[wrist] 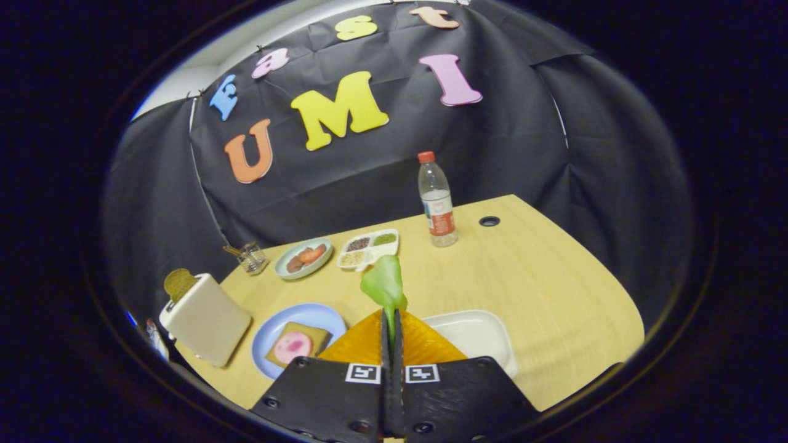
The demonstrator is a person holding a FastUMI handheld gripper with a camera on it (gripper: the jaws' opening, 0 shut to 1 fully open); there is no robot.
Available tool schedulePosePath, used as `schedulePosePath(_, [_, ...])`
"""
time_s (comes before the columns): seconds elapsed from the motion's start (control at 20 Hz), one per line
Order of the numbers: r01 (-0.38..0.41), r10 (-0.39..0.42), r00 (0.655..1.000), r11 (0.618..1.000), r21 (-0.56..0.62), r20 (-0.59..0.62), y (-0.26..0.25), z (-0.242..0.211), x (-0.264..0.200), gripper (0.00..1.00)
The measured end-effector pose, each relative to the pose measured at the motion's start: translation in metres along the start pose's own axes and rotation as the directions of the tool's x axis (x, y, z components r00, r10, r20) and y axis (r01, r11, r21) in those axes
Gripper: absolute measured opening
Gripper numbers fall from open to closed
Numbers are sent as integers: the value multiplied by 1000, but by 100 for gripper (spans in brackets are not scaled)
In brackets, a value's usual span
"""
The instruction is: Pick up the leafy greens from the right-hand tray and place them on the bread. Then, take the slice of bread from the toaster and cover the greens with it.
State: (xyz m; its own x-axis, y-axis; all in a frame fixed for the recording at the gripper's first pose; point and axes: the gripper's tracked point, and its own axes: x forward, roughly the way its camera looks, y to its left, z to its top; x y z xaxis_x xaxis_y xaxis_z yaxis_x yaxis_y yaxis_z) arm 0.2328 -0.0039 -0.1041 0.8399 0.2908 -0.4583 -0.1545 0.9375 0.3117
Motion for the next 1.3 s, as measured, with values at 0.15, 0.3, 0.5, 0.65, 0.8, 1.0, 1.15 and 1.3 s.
schedulePosePath(0.15, [-43, 43, 999, 999, -9, 6, 44, -1, 2, 0])
schedulePosePath(0.3, [-48, 48, 999, 998, -29, 8, 75, -7, 15, 0])
schedulePosePath(0.5, [-1, -1, 1000, 997, -82, -21, 94, -28, 38, 0])
schedulePosePath(0.65, [55, -57, 998, 991, -121, -17, 100, -38, 47, 0])
schedulePosePath(0.8, [104, -105, 994, 981, -161, 0, 107, -43, 54, 0])
schedulePosePath(1.0, [158, -158, 987, 973, -170, 18, 114, -55, 63, 0])
schedulePosePath(1.15, [111, -112, 994, 989, -95, -9, 138, -69, 70, 0])
schedulePosePath(1.3, [76, -77, 997, 996, -56, -19, 157, -76, 76, 1])
